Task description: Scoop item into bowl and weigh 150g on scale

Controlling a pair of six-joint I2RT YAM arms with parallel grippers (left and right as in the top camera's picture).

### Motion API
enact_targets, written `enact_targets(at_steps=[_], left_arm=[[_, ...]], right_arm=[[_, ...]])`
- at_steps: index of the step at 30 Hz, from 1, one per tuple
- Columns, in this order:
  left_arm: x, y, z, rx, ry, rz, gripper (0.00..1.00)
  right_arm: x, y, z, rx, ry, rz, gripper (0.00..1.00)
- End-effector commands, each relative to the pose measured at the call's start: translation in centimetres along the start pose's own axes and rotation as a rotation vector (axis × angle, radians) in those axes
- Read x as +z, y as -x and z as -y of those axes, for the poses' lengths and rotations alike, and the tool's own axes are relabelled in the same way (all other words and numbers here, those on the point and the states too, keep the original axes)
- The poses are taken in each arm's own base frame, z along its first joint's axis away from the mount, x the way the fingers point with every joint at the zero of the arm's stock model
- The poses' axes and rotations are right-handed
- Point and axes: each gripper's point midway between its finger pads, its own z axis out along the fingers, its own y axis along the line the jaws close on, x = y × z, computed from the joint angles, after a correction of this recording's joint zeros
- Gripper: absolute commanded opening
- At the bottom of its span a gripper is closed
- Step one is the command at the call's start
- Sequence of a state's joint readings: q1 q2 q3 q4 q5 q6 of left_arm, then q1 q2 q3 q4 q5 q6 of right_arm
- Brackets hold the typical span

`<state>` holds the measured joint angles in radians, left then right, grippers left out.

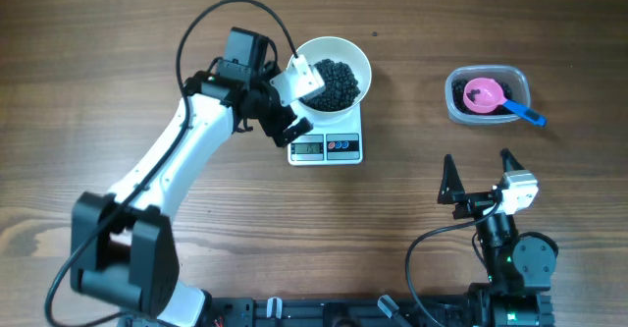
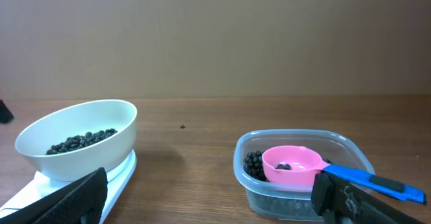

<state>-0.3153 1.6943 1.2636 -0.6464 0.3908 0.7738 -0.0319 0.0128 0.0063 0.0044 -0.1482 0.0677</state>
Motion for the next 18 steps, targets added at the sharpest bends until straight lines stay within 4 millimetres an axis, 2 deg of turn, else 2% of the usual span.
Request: enact_targets(at_steps=[1,3,4,5,8,11,12,14,16,17,18], left_arm=[[-1.8,2.0,-0.3,-0.122,0.035,0.071,1.00],[-2.0,2.8,-0.9,-0.260,0.052,0.109,1.00],[-2.9,3.6,-2.0,-0.380,0.104,0.151,1.00],[-3.8,4.0,-2.7,-0.403,0.150,0.168,1.00],[-8.3,6.5,-5.7,-0.523,0.340,0.316,1.00],[-13.3,8.1,-9.8,-0.881,0.470,0.580,1.00],[-14.2,8.5,-10.7,-0.939,0.469,0.644,1.00],[-14.0,8.5,-11.6,-0.963,0.471,0.669,1.00],[-12.9,6.8,-11.5,-0.946,0.510,0.577,1.00],[-13.0,6.0,-12.3,-0.942,0.578,0.558,1.00],[-13.3,6.1,-13.0,-0.941,0.614,0.581,1.00]], right_arm=[[-0.1,0.3,0.4,0.009,-0.021,0.013,1.00],[-0.1,0.3,0.4,0.009,-0.021,0.013,1.00],[-0.1,0.3,0.4,0.009,-0.021,0.013,1.00],[-0.1,0.3,0.4,0.009,-0.021,0.013,1.00],[-0.1,0.3,0.4,0.009,-0.021,0.013,1.00],[-0.1,0.3,0.4,0.010,-0.021,0.013,1.00],[-0.1,0.3,0.4,0.009,-0.021,0.013,1.00],[-0.1,0.3,0.4,0.009,-0.021,0.013,1.00],[-0.1,0.3,0.4,0.010,-0.021,0.013,1.00],[-0.1,0.3,0.4,0.009,-0.021,0.013,1.00],[-0.1,0.3,0.4,0.009,-0.021,0.013,1.00]])
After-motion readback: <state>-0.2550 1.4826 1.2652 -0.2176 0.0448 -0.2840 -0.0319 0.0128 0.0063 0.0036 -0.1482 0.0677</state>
